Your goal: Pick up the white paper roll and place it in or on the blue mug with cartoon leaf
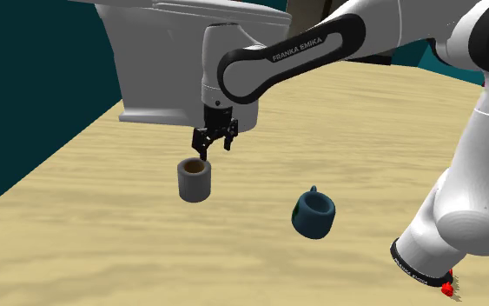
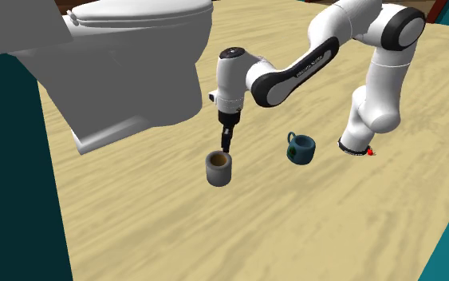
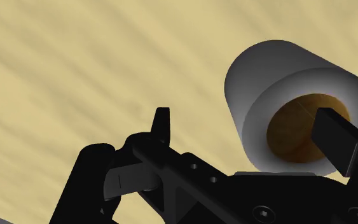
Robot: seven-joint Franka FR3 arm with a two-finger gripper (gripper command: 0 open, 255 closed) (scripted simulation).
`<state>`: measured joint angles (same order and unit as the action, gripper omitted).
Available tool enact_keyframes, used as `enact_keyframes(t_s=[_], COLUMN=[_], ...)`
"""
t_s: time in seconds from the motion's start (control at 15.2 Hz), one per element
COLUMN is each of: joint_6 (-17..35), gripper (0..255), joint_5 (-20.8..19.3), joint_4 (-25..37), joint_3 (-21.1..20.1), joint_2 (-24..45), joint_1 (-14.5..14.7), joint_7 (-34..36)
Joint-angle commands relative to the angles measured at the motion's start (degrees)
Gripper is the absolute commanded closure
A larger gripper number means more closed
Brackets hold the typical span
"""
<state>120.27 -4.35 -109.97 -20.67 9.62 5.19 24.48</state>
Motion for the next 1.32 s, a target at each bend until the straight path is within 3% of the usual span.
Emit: enact_keyframes(t_s=[0.0,0.07,0.59,1.12,1.19,1.25], joint_6=[0.4,0.4,5.3,5.3,5.3,5.3], gripper=[0,0,0,0,255,255], joint_5=[-2.0,-2.9,-4.2,-4.2,-4.2,-4.2], joint_4=[3.7,5.8,3.4,3.4,3.4,3.4], joint_3=[-0.1,0.0,0.6,0.6,0.6,0.6], joint_2=[4.5,6.6,9.3,9.3,9.3,9.3], joint_1=[1.1,1.7,2.1,2.1,2.1,2.1], joint_7=[1.8,2.6,3.4,3.4,3.4,3.4])
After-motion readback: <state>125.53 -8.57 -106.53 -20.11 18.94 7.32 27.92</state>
